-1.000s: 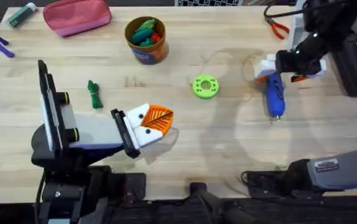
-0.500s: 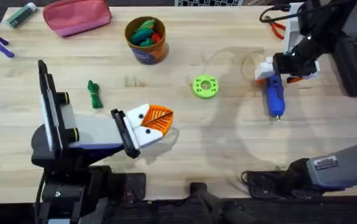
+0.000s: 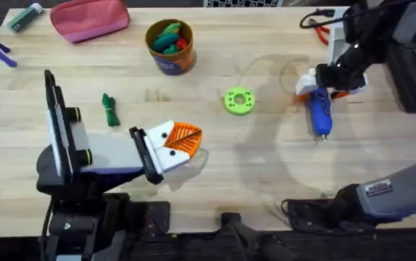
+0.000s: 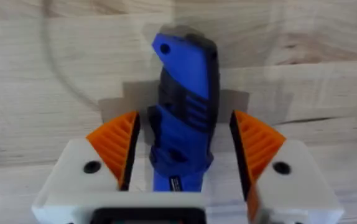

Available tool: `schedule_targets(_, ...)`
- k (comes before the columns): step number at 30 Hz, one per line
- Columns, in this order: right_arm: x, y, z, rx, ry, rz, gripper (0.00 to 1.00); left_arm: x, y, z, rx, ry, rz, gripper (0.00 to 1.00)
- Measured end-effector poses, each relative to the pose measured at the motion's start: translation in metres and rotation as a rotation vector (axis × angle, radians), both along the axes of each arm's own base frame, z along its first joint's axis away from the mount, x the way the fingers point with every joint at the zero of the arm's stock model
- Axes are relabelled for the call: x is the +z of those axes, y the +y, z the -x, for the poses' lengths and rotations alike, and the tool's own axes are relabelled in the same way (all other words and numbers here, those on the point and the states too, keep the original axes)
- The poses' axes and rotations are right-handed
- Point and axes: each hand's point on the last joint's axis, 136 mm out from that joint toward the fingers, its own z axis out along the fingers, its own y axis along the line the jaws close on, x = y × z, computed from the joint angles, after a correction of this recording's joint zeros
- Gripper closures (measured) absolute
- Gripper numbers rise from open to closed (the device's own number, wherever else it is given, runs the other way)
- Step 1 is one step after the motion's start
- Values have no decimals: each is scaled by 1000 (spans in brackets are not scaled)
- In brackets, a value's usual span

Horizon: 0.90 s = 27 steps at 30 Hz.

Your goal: Pick up the gripper from the table and insert it into the empty holder that is missing its gripper. Then pick up a screw, insert it into the mounting hole, and use the screwdriver to tighten it. Finally, clean up the table by picking up the vegetable and placing it into the bucket.

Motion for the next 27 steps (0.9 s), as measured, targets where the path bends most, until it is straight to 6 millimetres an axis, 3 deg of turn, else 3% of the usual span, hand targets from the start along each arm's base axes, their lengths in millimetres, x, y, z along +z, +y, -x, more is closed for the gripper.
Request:
schedule_targets(6, -5, 1, -1, 0, 8, -8, 220, 0, 0, 0, 0, 0, 0, 993)
schedule_targets(9, -6, 2, -2, 3, 5, -17, 285, 0, 0, 0, 0, 0, 0, 993)
schedule_targets(17, -5, 1, -5, 5, -6, -11, 653, 0, 0, 0, 0, 0, 0, 993)
schedule_targets(20, -5, 0, -5, 9, -7, -4, 942, 0, 0, 0, 0, 0, 0, 993)
schedule_targets(21, -5, 0, -5, 5, -7, -7, 975, 0, 0, 0, 0, 0, 0, 993)
schedule_targets(27, -5, 0, -5, 5, -8, -5, 976, 0, 0, 0, 0, 0, 0, 993)
